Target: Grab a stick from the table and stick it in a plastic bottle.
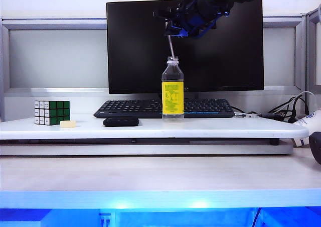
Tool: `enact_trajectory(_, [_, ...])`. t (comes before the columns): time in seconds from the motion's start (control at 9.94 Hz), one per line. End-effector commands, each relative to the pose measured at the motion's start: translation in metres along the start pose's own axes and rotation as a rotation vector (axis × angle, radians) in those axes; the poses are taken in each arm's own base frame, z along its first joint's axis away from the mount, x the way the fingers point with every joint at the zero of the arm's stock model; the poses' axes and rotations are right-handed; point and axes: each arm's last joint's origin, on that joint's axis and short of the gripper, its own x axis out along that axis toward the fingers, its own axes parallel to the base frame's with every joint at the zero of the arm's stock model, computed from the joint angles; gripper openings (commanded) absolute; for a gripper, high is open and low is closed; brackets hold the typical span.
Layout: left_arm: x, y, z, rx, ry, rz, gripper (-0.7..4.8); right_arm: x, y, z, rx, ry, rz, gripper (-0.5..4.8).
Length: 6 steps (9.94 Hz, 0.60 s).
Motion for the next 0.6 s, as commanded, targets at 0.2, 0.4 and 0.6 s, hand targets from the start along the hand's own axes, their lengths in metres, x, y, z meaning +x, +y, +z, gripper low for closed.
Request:
enact_trajectory(0.2, [0.0,0.0,0.002,0.01,-0.012,0.004,-0.06,-0.001,0.0,0.006,0.0,-0.026,-0.027,0.82])
enact_trajectory(0.4, [0.0,0.0,0.001,0.01,-0.012,0.004,-0.06,-0.003,0.0,0.01,-0.02,-0.035,-0.051,-0.14])
enact_trajectory(0.6, [0.0,0.001,0.001,0.007,-0.005,0.018,-0.06,-0.015,0.0,0.03,-0.058,-0.075,-0.093,-0.06])
